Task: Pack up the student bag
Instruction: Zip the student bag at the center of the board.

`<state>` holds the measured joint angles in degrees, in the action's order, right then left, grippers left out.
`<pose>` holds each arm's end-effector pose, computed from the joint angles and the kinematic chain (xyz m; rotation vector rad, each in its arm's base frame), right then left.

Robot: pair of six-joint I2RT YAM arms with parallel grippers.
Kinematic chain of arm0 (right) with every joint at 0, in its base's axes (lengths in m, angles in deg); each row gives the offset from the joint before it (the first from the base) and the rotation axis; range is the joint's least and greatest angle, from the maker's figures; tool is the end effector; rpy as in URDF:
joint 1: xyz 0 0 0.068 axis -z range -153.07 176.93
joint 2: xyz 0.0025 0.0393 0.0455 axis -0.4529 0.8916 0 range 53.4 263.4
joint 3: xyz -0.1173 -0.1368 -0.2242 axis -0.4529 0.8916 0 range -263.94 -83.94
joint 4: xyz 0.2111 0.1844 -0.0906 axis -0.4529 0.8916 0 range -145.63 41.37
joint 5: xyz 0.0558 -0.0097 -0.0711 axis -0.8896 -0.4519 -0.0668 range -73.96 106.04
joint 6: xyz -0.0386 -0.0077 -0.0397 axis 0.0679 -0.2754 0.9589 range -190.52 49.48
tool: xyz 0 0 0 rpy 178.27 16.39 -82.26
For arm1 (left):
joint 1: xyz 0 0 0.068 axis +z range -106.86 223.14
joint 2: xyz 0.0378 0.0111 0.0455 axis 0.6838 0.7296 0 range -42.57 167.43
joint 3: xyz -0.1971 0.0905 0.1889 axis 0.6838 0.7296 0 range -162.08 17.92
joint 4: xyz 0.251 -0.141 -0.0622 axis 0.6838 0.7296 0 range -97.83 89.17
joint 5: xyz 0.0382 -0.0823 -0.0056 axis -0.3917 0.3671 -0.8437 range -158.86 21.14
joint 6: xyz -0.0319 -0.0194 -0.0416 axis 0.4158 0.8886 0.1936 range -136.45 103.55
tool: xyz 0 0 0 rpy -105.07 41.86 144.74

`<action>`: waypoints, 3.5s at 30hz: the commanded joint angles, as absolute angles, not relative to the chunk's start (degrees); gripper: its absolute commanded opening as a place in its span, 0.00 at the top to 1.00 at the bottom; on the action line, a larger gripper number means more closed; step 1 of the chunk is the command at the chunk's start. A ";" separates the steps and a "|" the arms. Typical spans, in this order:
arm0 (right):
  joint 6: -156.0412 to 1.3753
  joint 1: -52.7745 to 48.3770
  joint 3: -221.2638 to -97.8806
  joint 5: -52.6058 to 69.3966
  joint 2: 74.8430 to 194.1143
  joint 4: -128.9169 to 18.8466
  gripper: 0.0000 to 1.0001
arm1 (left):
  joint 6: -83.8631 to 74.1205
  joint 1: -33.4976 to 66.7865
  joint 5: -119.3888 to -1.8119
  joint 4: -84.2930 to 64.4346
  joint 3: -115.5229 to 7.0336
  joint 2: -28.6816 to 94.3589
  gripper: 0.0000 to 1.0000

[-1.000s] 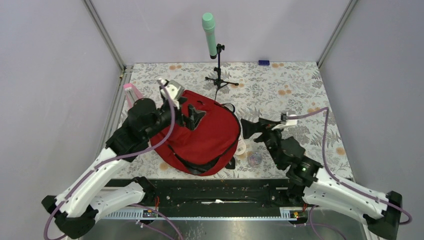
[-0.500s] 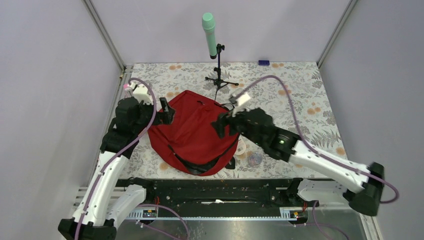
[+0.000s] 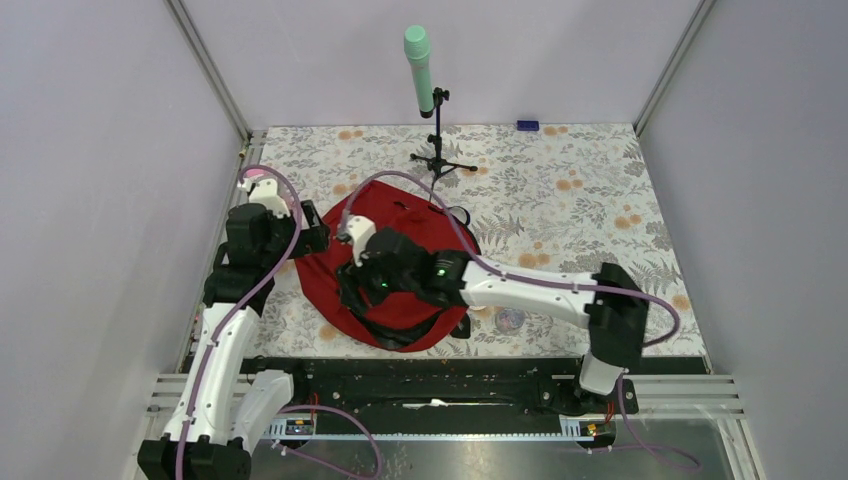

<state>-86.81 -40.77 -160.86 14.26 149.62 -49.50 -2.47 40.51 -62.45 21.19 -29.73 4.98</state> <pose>0.1645 0.4039 0.3070 -0.9517 1.9283 0.9338 0.2093 -0.0139 0.3258 -0.1376 2.0805 -0.2931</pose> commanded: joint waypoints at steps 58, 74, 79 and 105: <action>-84.81 -45.96 -170.75 35.98 172.83 -57.54 1.00 | 4.07 43.14 -72.20 20.25 -26.45 3.88 0.01; -90.13 -45.93 -155.68 30.26 154.35 -74.29 1.00 | 20.23 43.14 -61.14 8.91 -8.53 2.32 0.15; -90.52 -45.95 -156.93 29.10 154.49 -73.24 1.00 | 22.84 43.14 -57.96 2.16 -2.65 2.85 0.28; -87.37 -45.94 -150.31 28.63 143.66 -66.74 1.00 | 21.30 43.14 -54.34 -2.83 -7.52 4.24 1.00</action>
